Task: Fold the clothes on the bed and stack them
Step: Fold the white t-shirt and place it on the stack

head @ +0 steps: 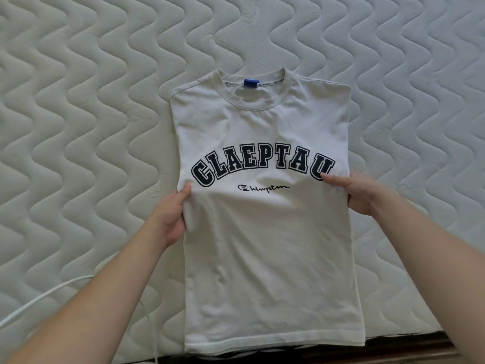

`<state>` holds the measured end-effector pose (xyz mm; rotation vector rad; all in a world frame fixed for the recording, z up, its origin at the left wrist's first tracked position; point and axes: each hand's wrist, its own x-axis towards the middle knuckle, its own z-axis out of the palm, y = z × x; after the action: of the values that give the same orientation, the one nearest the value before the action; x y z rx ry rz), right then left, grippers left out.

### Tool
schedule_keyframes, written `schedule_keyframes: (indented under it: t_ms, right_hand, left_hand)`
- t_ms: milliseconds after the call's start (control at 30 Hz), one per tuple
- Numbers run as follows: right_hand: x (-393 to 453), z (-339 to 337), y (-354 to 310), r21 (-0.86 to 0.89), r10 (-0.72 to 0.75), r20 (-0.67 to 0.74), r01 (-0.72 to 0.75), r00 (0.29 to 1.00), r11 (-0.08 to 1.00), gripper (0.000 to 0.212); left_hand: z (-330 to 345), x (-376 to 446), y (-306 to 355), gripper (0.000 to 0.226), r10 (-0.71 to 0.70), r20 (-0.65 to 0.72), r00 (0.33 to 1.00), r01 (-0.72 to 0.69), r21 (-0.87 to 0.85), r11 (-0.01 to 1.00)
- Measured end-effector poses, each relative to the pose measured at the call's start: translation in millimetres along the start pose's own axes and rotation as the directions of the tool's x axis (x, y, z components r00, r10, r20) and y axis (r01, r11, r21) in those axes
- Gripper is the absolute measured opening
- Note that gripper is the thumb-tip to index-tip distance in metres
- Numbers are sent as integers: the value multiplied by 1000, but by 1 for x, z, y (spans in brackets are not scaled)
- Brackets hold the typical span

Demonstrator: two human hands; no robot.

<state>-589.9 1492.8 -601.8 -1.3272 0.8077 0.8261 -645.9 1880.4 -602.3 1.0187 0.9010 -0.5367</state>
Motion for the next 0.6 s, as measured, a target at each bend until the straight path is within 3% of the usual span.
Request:
schedule_keyframes:
  t_ms: [167,400,600]
  right_hand:
    - [-4,11,-2,36,-7,-77,10,997,999,23]
    - [-47,6,-14,88,8,-61,-2,998,996,30]
    - [-96,12,-44,118,22,-22,-19,1000,993,32]
  left_hand:
    - [5,-14,0,28,-9,-8,1000,9,-44,999]
    - [1,-36,18,32,106,-21,994,-104,93,990]
    - [11,-72,52,25,215,-53,975,-212,57,976]
